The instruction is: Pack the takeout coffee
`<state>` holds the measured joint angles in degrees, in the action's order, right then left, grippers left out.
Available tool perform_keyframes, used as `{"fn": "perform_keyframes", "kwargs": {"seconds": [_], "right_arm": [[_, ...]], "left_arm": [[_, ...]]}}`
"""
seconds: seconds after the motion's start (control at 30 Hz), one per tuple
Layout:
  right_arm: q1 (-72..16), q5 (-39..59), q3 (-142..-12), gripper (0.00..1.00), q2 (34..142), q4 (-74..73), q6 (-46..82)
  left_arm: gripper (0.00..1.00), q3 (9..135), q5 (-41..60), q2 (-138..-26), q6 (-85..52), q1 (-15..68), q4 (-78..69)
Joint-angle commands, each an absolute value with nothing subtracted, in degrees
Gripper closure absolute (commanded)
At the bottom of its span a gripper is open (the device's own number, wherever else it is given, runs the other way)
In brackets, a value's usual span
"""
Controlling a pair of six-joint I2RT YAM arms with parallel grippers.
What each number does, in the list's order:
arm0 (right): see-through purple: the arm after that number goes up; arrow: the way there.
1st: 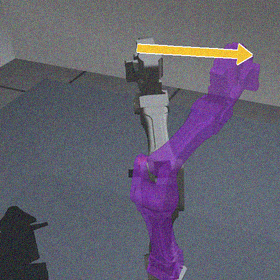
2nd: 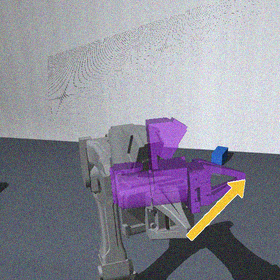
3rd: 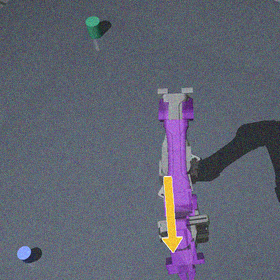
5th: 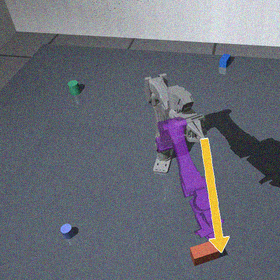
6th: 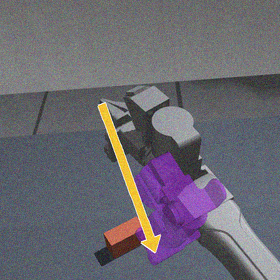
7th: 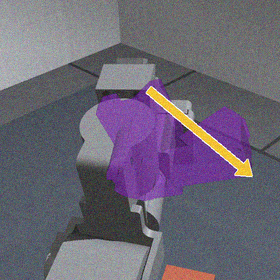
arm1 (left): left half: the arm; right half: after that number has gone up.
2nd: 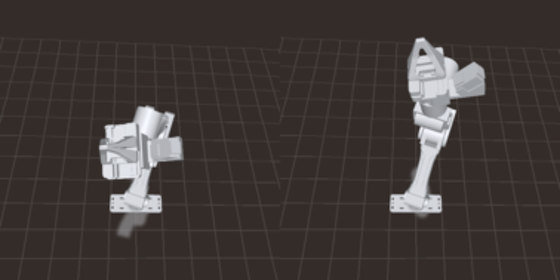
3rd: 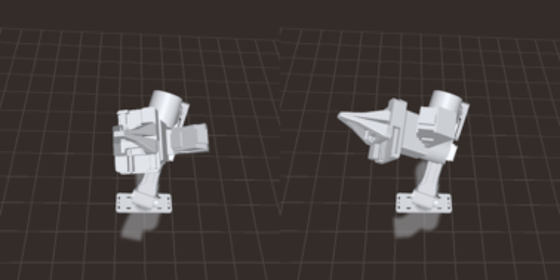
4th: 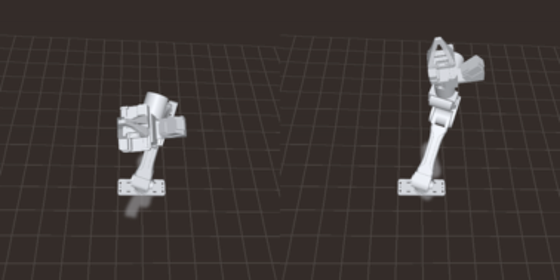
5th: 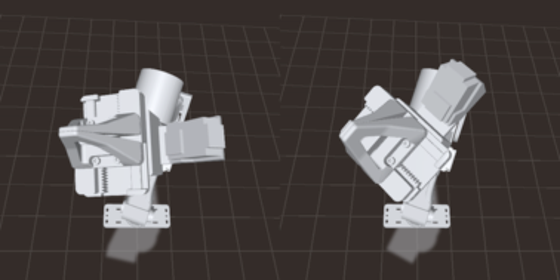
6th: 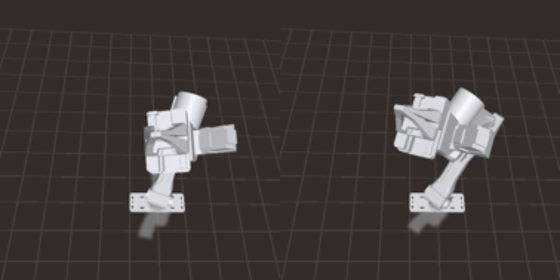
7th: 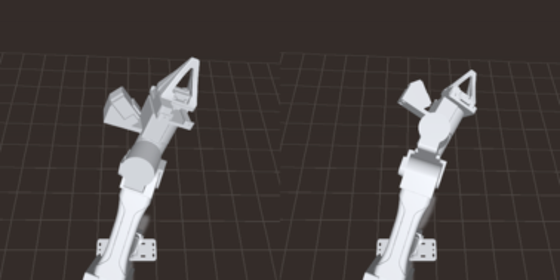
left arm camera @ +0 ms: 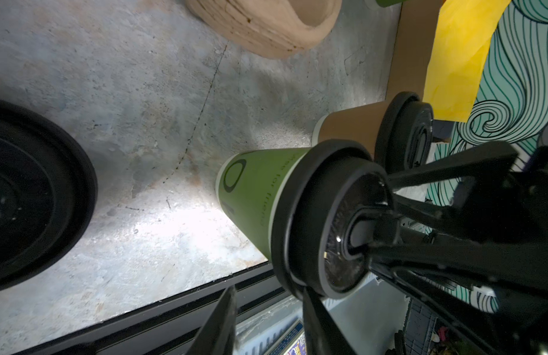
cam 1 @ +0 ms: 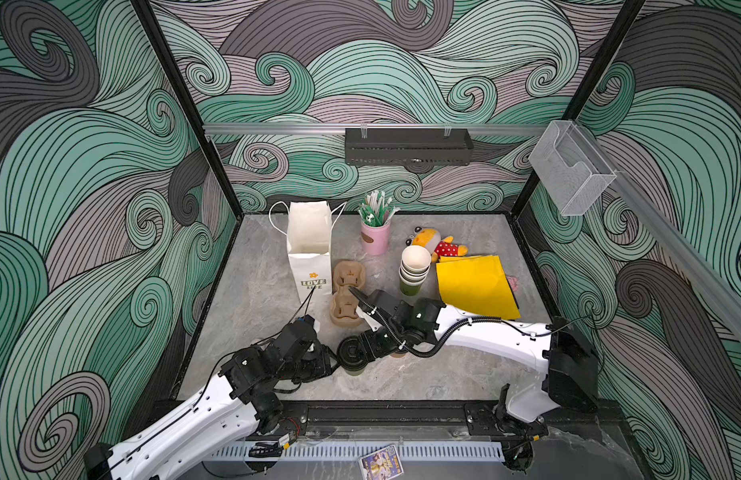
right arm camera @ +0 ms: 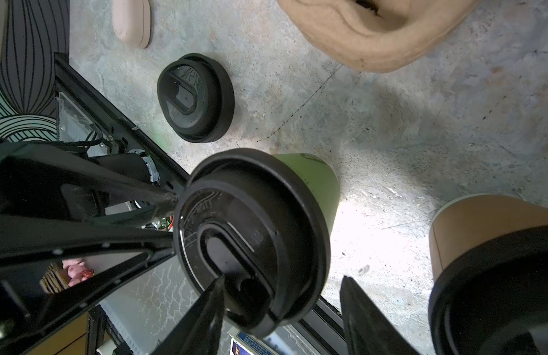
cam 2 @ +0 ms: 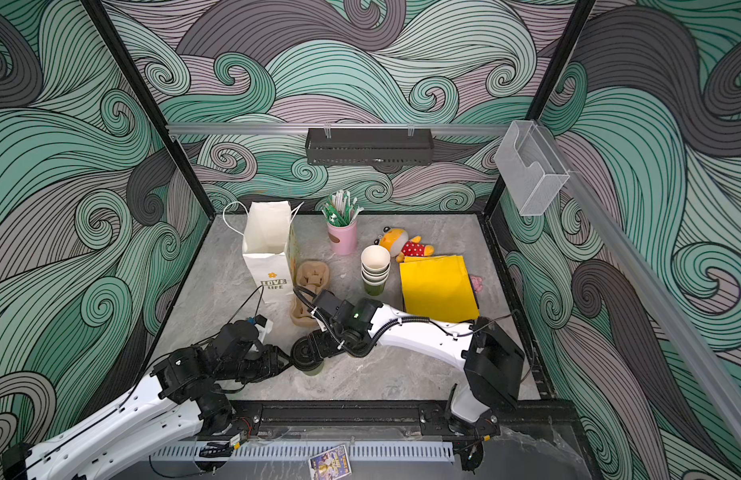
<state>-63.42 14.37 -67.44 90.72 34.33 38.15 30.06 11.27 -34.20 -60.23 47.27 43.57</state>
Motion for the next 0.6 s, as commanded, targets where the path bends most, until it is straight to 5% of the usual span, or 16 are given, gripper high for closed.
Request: {"fn": "perform_keyframes", "kwargs": {"seconds": [0.0,0.57], "right_arm": [[-63.5,14.4,-67.8,0.39,91.7,35.2,38.4],[-63.5,14.6,-67.8,0.39,92.3,35.9,38.5]], "left_arm": [[0.62,30.0,12.1,-34.6,-60.2,46.7,42.1],[0.71,29.6,11.3,-36.8,-59.6,46.8,46.2]]}}
